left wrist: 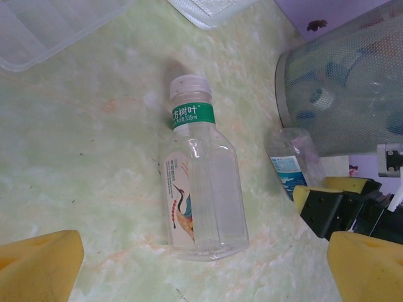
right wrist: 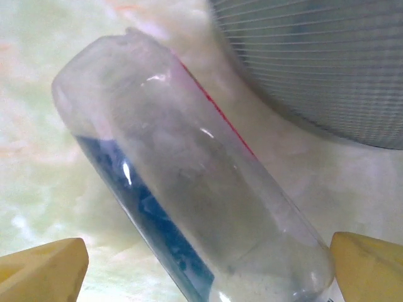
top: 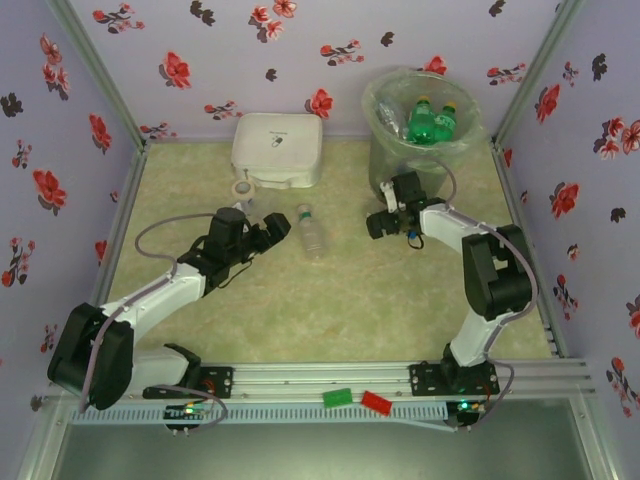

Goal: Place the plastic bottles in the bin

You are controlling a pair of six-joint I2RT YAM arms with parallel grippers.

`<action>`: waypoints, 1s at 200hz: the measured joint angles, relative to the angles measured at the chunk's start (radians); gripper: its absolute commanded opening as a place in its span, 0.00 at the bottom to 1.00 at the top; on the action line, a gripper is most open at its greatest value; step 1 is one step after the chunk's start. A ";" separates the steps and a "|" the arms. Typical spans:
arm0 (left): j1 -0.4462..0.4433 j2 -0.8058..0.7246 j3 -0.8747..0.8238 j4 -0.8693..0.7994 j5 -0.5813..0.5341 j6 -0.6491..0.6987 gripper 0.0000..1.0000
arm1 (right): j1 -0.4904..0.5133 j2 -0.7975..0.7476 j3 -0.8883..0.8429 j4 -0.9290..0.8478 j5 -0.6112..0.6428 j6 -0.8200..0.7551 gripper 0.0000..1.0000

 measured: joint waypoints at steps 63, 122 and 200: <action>0.000 0.000 -0.001 0.013 0.000 0.000 1.00 | 0.030 0.068 0.092 -0.106 -0.025 0.006 0.89; 0.000 -0.009 -0.013 0.014 0.000 0.000 1.00 | 0.066 0.177 0.187 -0.190 0.003 -0.002 0.83; 0.000 -0.013 -0.013 0.014 0.000 0.000 1.00 | 0.094 0.195 0.219 -0.238 0.039 -0.028 0.46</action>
